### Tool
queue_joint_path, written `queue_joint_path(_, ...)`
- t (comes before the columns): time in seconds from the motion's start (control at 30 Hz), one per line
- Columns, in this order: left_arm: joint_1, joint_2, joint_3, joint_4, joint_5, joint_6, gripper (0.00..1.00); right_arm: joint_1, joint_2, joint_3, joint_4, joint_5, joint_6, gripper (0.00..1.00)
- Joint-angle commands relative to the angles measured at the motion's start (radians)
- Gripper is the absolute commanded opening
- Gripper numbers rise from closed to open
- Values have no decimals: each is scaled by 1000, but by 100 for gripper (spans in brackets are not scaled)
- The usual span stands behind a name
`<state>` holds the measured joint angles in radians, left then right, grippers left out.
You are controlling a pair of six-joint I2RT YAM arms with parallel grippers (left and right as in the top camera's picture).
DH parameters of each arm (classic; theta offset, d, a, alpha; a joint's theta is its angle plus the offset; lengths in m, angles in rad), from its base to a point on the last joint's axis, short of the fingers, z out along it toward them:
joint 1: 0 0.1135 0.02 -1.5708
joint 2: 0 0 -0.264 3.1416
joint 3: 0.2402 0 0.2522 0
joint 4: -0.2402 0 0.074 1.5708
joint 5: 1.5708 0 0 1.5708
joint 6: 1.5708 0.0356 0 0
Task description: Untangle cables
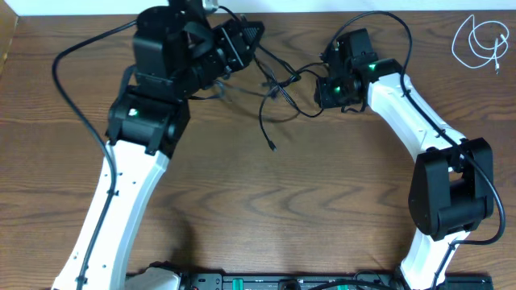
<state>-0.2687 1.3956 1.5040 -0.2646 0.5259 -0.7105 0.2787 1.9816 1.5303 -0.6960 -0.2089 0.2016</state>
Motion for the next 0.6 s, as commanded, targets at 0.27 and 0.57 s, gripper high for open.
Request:
queue_joint_path(0.27,182,-109,32,12,13,2,7,-71,1,-75,3,126,75,20)
queue_joint_path(0.57,231,-109,32,-24,13,7,7,-185,1,-135,-23,251,75,22)
